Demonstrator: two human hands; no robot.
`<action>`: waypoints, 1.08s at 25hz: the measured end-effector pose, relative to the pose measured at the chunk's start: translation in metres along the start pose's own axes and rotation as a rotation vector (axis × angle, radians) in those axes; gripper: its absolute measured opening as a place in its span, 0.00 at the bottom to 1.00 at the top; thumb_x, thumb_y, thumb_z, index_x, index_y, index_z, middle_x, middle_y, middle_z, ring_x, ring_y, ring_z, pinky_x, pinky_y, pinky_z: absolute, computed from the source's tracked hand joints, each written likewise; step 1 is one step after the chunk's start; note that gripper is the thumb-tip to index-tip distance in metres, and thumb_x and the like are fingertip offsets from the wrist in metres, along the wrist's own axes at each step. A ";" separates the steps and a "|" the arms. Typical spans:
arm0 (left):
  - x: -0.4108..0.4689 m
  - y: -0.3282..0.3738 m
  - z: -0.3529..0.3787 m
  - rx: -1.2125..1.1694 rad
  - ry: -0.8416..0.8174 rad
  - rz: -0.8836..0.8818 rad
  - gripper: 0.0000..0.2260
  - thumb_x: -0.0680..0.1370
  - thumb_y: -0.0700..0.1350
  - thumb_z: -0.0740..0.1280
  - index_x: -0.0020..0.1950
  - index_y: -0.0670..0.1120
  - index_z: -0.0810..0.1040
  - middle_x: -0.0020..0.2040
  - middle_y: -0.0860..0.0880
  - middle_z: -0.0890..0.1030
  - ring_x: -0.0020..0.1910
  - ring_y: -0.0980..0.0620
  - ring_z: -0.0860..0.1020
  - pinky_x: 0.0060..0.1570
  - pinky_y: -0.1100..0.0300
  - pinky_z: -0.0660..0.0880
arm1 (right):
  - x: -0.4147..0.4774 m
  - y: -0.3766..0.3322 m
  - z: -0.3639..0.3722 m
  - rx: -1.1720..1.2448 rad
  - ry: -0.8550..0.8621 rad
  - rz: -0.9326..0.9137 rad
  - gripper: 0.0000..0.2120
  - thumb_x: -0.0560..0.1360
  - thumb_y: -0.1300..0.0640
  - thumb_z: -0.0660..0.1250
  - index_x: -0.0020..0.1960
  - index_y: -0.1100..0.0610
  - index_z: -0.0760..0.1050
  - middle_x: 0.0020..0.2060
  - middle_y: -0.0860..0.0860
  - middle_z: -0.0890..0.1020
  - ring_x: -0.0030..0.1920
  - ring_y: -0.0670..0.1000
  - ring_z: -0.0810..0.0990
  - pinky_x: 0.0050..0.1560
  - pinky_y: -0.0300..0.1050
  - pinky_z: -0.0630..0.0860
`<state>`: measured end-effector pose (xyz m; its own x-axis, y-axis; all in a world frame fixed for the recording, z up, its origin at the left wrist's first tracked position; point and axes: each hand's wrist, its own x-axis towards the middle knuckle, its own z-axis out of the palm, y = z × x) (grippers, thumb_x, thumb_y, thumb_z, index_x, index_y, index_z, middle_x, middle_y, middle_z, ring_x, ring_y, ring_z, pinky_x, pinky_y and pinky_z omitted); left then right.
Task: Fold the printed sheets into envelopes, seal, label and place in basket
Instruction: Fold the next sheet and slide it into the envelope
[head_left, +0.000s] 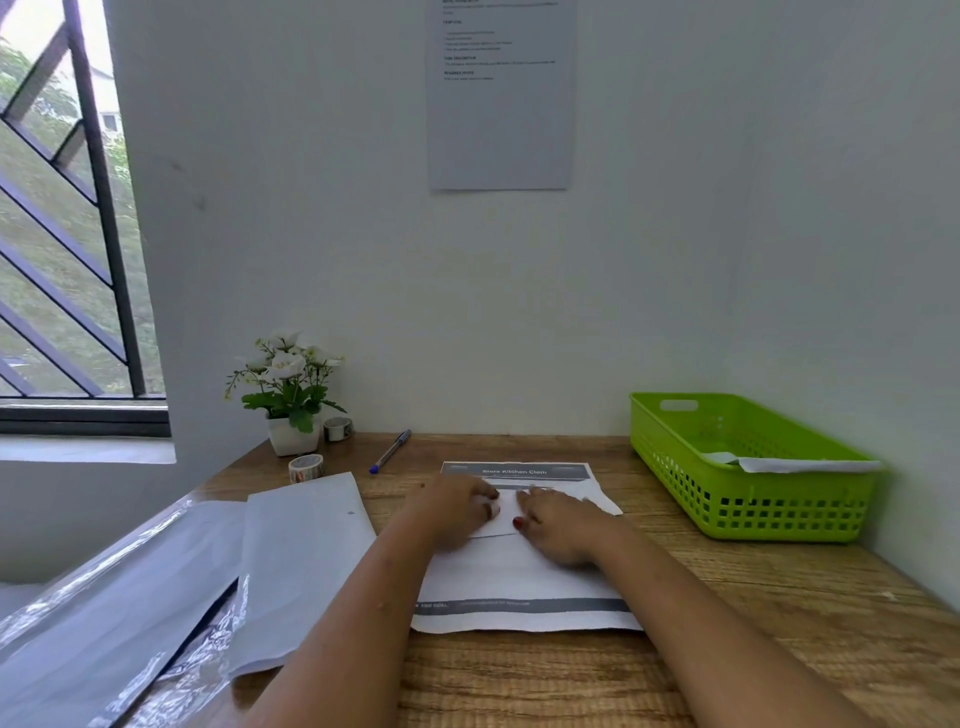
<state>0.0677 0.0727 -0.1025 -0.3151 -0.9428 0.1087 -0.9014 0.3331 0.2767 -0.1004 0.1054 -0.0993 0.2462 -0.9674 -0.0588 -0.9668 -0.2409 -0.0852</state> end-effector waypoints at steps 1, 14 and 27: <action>0.000 0.002 0.003 -0.004 -0.104 0.013 0.20 0.81 0.53 0.55 0.73 0.54 0.64 0.73 0.48 0.66 0.71 0.46 0.64 0.70 0.48 0.61 | 0.000 -0.003 0.000 0.020 -0.001 -0.042 0.26 0.82 0.46 0.47 0.78 0.53 0.50 0.78 0.51 0.52 0.77 0.52 0.52 0.75 0.57 0.51; -0.003 0.000 0.005 0.241 -0.281 -0.063 0.37 0.74 0.71 0.46 0.77 0.53 0.42 0.78 0.47 0.45 0.77 0.44 0.45 0.72 0.37 0.47 | 0.002 0.028 -0.005 -0.019 -0.205 0.149 0.34 0.79 0.36 0.43 0.78 0.54 0.38 0.78 0.52 0.41 0.77 0.58 0.41 0.76 0.57 0.43; 0.000 -0.014 -0.004 0.066 0.027 -0.283 0.42 0.65 0.71 0.67 0.70 0.47 0.67 0.68 0.46 0.71 0.64 0.47 0.71 0.60 0.55 0.71 | -0.018 -0.014 -0.026 -0.132 -0.452 0.144 0.49 0.66 0.24 0.57 0.78 0.49 0.50 0.77 0.52 0.55 0.75 0.56 0.59 0.73 0.54 0.59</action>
<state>0.0814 0.0678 -0.1021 -0.0406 -0.9973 0.0619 -0.9700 0.0542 0.2368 -0.0935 0.1239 -0.0711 0.0858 -0.8680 -0.4891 -0.9865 -0.1429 0.0805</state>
